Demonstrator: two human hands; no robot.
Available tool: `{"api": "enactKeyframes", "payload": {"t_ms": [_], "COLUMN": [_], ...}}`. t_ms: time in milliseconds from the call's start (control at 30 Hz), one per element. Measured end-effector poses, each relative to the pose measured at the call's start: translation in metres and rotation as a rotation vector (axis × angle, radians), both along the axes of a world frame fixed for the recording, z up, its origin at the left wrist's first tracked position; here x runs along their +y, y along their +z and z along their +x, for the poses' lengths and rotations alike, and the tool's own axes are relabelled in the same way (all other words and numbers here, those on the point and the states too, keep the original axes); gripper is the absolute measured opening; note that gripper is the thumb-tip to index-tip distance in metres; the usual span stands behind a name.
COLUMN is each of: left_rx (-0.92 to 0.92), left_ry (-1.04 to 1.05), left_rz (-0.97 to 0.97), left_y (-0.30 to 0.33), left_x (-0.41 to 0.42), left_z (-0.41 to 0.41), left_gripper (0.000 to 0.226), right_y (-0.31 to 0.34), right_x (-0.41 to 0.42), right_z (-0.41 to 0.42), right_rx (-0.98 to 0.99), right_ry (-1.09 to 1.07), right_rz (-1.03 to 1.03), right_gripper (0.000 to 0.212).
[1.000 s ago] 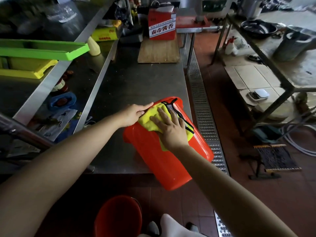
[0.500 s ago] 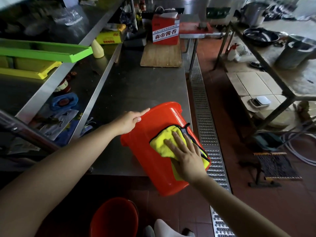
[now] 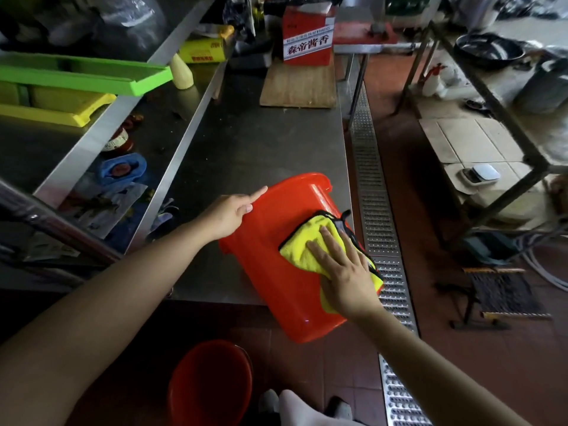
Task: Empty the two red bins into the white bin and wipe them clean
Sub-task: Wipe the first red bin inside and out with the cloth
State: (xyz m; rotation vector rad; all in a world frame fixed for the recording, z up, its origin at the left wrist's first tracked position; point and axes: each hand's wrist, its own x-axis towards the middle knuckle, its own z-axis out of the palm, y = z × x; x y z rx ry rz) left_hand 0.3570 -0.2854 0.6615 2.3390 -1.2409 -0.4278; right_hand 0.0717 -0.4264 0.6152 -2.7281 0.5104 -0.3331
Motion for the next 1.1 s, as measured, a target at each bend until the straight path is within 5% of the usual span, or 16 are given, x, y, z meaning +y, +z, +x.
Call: {"api": "enactKeyframes", "payload": {"t_ms": [200,567,900,1100], "left_rx": [-0.018,0.011,0.076,-0.013], "left_ry": [0.037,0.044,0.094,0.054], "left_rz": [0.026,-0.076,-0.038,0.02], "left_y": [-0.002,-0.02,-0.012,0.037], "left_x": [0.009,0.052,0.065,-0.032], "left_z": [-0.003,-0.006,-0.013,-0.026], "left_gripper": [0.06,0.058,0.056,0.051], "right_y": [-0.014,0.027,-0.013,-0.009], "right_x": [0.006,-0.003,0.022,0.03], "right_z": [-0.038,0.116,-0.027,-0.022], "right_rx": [-0.033,0.036,-0.019,0.01], "right_ry": [0.077,0.006,0.056,0.019], "right_rz": [-0.019,0.059,-0.065,-0.081], "right_gripper": [0.083,0.059,0.076,0.074]}}
